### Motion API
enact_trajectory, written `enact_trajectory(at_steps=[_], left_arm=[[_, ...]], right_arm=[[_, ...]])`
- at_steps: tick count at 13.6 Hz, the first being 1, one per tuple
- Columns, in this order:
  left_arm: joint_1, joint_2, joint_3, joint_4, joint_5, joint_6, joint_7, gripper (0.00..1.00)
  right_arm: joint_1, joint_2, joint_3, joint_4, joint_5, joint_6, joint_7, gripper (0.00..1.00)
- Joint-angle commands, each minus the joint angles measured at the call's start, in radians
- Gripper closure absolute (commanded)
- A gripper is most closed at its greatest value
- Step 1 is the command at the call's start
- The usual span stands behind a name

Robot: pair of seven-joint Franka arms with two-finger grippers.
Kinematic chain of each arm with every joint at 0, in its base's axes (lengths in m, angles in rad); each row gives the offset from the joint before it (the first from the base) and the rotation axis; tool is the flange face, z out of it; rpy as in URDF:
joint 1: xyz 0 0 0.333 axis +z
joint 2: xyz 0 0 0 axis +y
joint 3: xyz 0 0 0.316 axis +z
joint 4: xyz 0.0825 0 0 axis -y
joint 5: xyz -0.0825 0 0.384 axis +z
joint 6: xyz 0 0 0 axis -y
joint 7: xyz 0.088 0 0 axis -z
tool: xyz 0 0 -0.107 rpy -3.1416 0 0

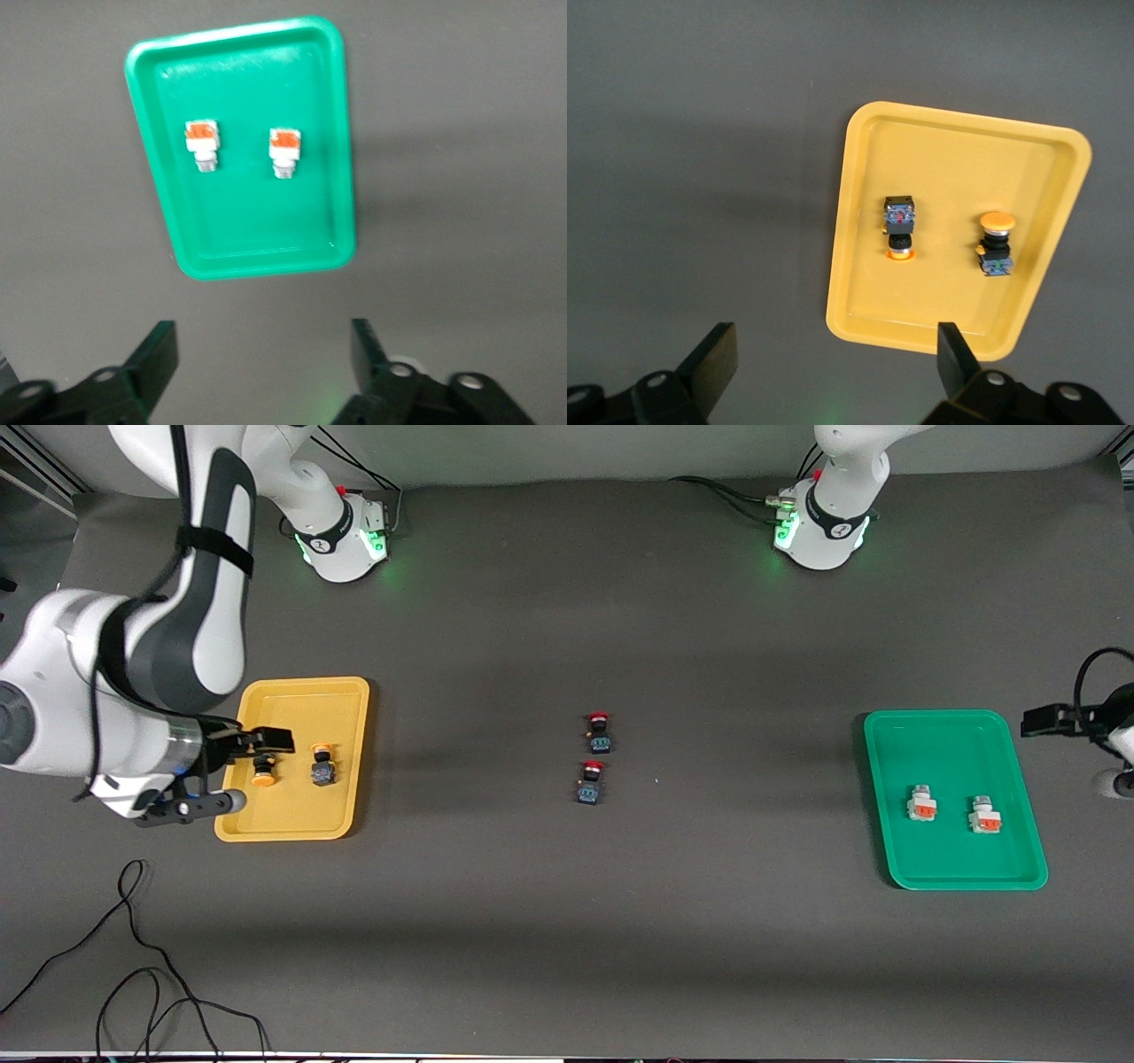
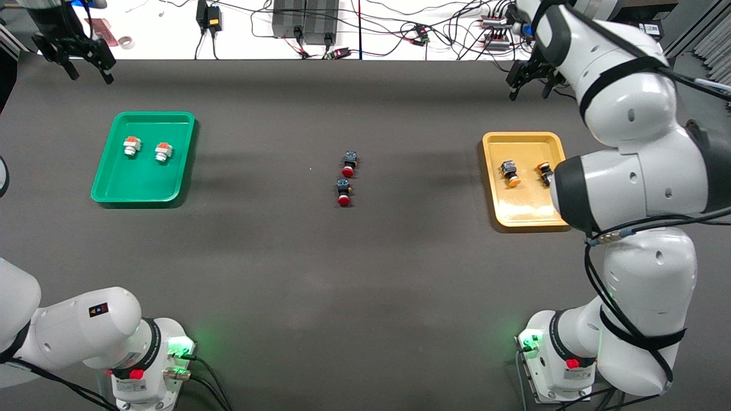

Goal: Place green and yellow buttons in trays

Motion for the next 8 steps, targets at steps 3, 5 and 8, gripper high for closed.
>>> enact_trajectory(at_steps=[3, 5, 8], left_arm=[[-0.007, 0.011, -0.014, 0.067, -0.042, -0.078, -0.057, 0.02], [-0.007, 0.011, -0.014, 0.064, -0.037, -0.083, -0.061, 0.02], [-0.006, 0.011, -0.014, 0.060, -0.031, -0.090, -0.061, 0.02]], right_arm=[[0.006, -0.095, 0.002, 0.038, -0.112, -0.049, 0.025, 0.00], [0.009, -0.135, 0.008, 0.056, -0.163, -0.068, 0.025, 0.00], [-0.079, -0.304, 0.179, 0.041, -0.334, -0.063, 0.108, 0.00]])
